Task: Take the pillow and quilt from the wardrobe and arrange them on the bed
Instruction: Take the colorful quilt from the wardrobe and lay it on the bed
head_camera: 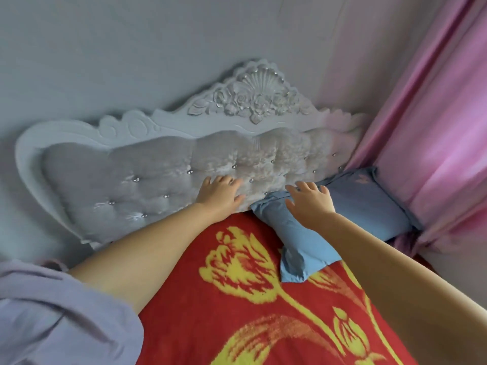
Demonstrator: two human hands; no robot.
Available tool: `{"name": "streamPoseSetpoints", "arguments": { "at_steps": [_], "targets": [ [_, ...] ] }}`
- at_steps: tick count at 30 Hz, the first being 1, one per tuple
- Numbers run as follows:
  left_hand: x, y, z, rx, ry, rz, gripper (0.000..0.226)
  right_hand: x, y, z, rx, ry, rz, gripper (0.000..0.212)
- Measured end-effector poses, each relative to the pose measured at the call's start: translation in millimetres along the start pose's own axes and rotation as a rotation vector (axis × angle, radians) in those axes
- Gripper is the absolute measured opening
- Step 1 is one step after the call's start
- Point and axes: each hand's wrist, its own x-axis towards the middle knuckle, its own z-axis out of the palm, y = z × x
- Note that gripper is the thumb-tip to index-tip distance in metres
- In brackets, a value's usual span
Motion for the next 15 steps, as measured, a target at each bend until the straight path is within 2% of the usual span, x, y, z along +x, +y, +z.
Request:
{"name": "streamPoseSetpoints", "arguments": {
  "at_steps": [4,8,12,15],
  "targets": [
    [-76.2,-119.5,9.3,0.037,-0.048,-0.105,0.050,7.6,-129.6,7.6,0.022,0.013,-0.094,0.046],
    [-150.1,-224.0,17.5,0.075,-0.026,-0.116,0.049,-3.8,-240.7,16.1,0.046,0.058,-0.055,0.044],
    [-199.1,-281.5,1.8,0.028,-0.064,-0.140,0.048,-19.3,-308.0,-0.1,0.014,-0.042,-0.022,0.042],
    [-199.8,-299.5,-25.2,0.043,-0.103,-0.145,0.048,-25.3,-330.9,-23.0,0.014,-0.018,-0.031,0.041]
  ]
}}
